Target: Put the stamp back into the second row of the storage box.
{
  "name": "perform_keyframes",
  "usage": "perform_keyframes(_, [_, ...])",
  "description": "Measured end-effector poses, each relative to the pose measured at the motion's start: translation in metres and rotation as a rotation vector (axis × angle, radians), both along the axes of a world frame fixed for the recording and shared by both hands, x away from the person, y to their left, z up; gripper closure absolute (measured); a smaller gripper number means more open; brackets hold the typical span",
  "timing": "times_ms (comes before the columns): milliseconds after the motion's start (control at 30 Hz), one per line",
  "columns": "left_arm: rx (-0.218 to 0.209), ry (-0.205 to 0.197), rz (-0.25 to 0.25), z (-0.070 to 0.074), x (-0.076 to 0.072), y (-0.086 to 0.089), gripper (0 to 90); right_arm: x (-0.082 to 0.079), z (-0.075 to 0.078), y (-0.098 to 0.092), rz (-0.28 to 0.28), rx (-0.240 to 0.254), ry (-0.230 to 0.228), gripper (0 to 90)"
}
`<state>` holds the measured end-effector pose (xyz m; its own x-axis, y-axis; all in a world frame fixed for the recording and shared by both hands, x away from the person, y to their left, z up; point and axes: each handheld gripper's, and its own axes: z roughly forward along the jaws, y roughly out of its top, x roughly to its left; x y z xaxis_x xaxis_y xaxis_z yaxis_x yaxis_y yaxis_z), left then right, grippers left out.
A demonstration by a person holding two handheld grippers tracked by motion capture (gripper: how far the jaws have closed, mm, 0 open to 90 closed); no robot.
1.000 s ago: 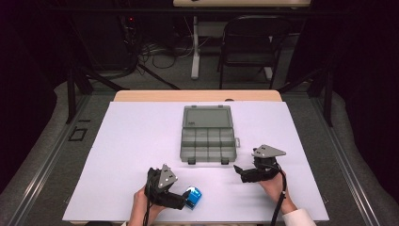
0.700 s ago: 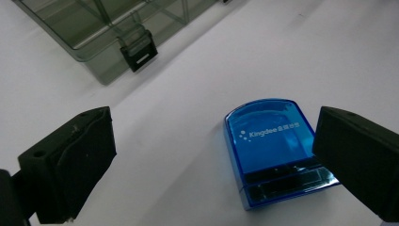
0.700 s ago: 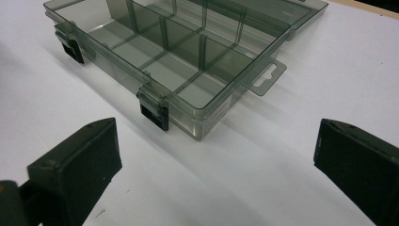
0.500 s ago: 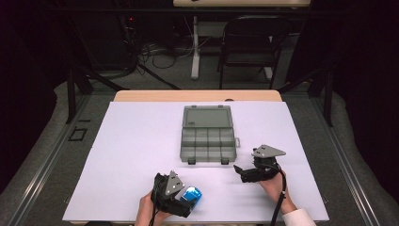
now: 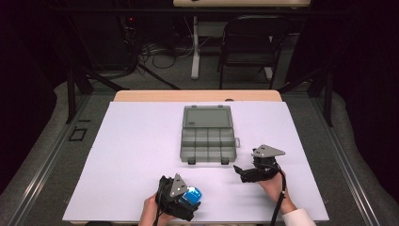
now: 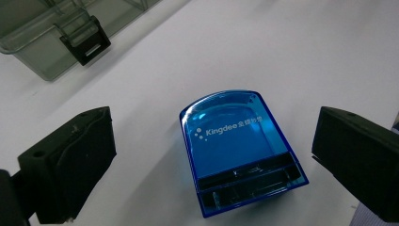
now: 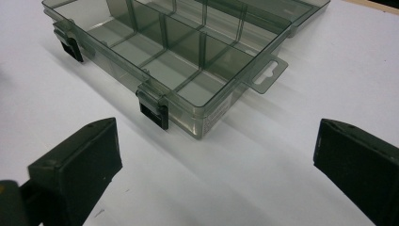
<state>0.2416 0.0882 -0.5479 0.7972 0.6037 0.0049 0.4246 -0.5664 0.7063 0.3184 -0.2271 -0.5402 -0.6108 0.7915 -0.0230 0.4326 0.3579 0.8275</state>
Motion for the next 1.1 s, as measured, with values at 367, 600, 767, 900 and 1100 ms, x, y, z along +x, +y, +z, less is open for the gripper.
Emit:
perform_keyframes(367, [0.013, 0.027, -0.033, -0.006, -0.001, -0.005, 15.7, 0.0, -0.001, 0.0, -0.002, -0.004, 0.005, 0.7])
perform_keyframes(600, [0.022, 0.029, -0.045, -0.006, -0.003, -0.006, 22.7, 0.0, 0.0, 0.0, -0.003, -0.004, 0.004, 0.8])
perform_keyframes(767, [0.028, 0.045, -0.043, -0.008, -0.002, -0.005, 27.5, 0.0, 0.0, 0.0, -0.001, -0.005, 0.004, 0.9])
perform_keyframes(900, [0.022, 0.051, -0.049, -0.009, -0.001, -0.003, 31.0, 0.001, 0.0, 0.0, -0.003, 0.0, 0.006, 0.9])
perform_keyframes(1100, [-0.002, 0.065, -0.046, -0.011, 0.0, 0.002, 39.6, 0.0, 0.001, 0.001, 0.002, -0.005, -0.001, 1.0])
